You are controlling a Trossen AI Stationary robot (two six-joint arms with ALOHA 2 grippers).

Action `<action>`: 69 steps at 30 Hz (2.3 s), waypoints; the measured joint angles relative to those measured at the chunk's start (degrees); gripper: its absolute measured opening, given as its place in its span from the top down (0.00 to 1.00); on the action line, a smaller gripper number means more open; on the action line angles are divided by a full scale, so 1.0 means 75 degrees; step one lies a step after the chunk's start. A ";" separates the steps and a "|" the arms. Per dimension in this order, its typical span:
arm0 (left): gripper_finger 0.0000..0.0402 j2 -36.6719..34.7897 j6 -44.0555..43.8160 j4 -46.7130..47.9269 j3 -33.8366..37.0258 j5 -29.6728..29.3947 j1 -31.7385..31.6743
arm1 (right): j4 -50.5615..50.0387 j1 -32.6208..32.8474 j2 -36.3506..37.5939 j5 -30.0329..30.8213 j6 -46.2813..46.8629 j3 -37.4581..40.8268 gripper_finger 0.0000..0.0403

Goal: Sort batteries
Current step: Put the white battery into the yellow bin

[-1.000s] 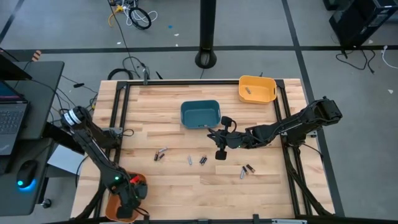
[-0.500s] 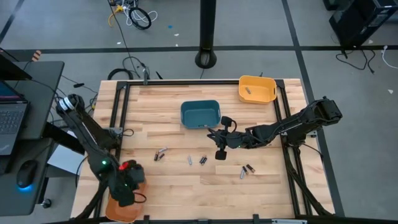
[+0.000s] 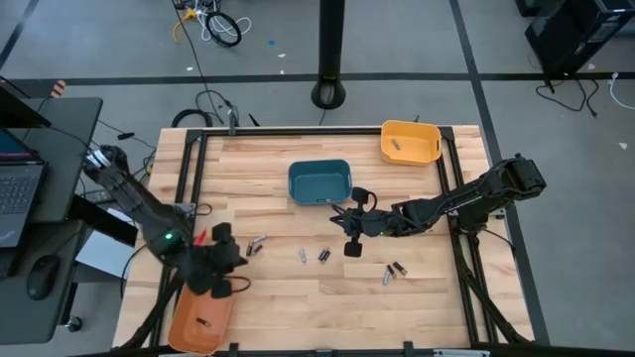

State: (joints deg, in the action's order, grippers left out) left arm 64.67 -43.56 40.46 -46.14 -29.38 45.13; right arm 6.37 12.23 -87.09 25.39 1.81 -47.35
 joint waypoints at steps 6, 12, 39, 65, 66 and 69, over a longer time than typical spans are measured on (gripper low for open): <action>0.99 -0.0343 0.2392 -0.2177 0.1040 0.1008 -0.1328 | 0.0173 0.0067 0.0000 0.0412 0.0160 0.0396 0.97; 0.99 -0.0639 0.4198 -0.4551 0.1952 0.2385 -0.2866 | 0.0291 0.0067 0.0000 0.0467 0.0689 0.0801 0.97; 0.99 -0.0522 0.7007 -0.8344 0.3079 0.5863 -0.6740 | 0.1047 -0.1153 0.0009 -0.0824 -0.0065 0.0935 0.97; 0.99 -0.0519 0.6353 -0.9729 0.3069 0.5567 -0.8231 | 0.2496 -0.4415 0.0009 -0.4355 -0.2019 0.0915 0.98; 0.99 -0.0521 0.6247 -0.9899 0.3070 0.5542 -0.8254 | 0.2642 -0.4454 0.0009 -0.4386 -0.1881 0.0912 0.98; 0.99 -0.0523 0.6120 -1.0646 0.3071 0.5759 -0.8250 | 0.3011 -0.4350 0.0009 -0.4282 -0.1396 0.0912 0.98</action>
State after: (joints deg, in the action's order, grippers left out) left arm 60.74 2.34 -39.38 -23.11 13.81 -16.75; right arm 28.95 -20.40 -87.02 -6.73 -8.66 -40.51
